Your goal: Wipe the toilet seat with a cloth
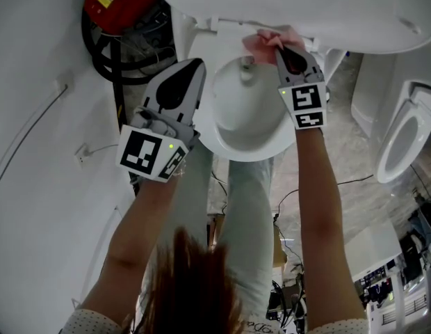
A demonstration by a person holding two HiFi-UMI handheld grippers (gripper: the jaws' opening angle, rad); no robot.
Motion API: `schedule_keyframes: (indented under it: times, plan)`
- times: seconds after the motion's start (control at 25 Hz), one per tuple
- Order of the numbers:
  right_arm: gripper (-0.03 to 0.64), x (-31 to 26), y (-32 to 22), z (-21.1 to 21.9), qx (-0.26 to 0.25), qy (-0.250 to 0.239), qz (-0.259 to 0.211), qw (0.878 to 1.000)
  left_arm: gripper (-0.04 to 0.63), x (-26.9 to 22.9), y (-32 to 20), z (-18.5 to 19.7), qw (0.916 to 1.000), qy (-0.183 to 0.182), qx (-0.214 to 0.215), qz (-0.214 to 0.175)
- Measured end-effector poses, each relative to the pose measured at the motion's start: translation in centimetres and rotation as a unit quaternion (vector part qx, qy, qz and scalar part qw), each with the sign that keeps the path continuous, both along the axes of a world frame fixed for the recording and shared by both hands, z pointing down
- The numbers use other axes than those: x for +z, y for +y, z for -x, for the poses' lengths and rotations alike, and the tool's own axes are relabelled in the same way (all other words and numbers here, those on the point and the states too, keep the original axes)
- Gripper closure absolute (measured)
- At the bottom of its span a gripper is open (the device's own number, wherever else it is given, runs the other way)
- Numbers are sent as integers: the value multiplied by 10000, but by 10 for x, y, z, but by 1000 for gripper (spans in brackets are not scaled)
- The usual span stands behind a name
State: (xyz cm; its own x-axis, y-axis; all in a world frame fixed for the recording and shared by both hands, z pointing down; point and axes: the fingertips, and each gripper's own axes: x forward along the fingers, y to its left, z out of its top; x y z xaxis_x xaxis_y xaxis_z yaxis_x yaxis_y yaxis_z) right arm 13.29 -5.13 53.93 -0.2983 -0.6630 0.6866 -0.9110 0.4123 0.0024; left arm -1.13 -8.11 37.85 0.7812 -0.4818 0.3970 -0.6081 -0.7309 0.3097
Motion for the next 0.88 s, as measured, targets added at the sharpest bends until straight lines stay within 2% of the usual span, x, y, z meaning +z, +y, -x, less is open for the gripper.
schedule_keyframes:
  times: [0.28,0.48,0.88]
  plan:
    - [594,1,12,-22,91,-48,6,9999,597,-1,7,-9,10000,13,55,-5]
    - [594,1,21,-34,-40,-43,46,10000,597,-1,12,-14,9999,-10,114,-9]
    - [594,3,36,-58,206,-277,123,9993,597,-1,22,-27,9998,-1,182,-1]
